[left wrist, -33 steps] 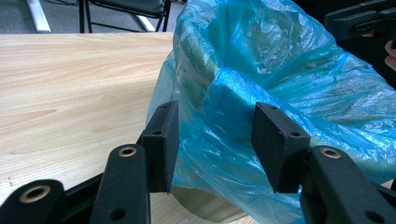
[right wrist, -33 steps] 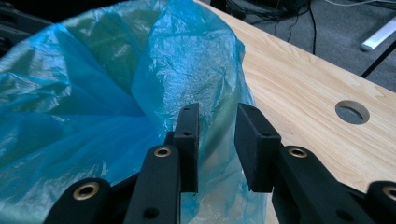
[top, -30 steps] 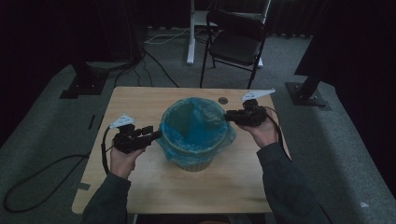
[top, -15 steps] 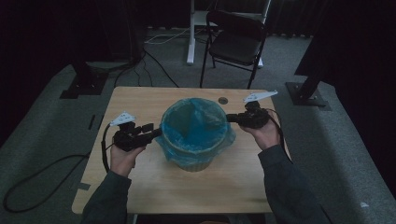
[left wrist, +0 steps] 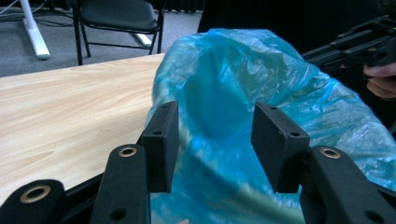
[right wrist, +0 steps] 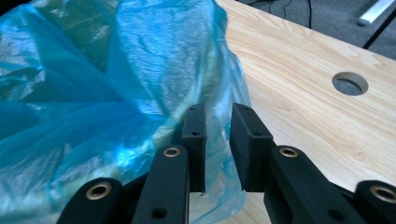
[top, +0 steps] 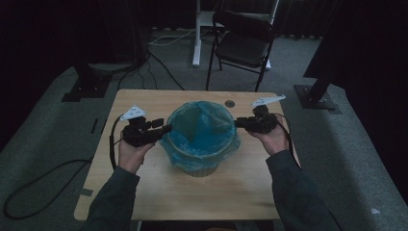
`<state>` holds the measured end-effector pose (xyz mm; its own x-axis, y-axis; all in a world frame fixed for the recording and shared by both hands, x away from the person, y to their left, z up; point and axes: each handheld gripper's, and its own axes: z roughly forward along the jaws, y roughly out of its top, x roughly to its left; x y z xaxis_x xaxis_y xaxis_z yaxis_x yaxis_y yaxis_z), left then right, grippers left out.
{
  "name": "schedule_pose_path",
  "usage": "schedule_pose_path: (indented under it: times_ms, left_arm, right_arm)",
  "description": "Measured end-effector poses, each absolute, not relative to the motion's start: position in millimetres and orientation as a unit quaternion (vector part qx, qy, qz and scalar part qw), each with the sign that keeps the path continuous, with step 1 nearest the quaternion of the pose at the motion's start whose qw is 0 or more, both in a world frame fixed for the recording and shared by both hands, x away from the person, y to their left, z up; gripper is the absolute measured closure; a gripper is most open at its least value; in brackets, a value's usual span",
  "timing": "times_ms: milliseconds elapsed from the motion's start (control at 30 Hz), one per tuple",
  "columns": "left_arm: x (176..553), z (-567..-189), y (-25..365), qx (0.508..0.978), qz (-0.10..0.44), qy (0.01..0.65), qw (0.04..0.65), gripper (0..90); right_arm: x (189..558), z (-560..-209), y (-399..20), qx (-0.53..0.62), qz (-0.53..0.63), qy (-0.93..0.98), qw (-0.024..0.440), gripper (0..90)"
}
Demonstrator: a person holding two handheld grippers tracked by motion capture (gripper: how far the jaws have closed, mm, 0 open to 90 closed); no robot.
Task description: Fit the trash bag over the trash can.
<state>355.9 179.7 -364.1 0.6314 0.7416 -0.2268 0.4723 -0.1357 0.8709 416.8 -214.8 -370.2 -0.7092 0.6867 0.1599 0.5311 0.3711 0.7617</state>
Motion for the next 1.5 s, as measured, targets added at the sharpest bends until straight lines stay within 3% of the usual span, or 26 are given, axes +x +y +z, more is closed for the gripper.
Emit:
schedule_pose_path:
  times_ms: [567,1500]
  left_arm:
    - [382,-349,148,0.775,0.132,0.368,0.496,51.9]
    - [403,-332,99,0.829,0.140,0.307,0.446,53.6]
  right_arm:
    - [406,-380,-210,0.343,0.419,0.838,0.070,78.4]
    - [396,-392,-216,0.330,0.425,0.841,0.054,74.6]
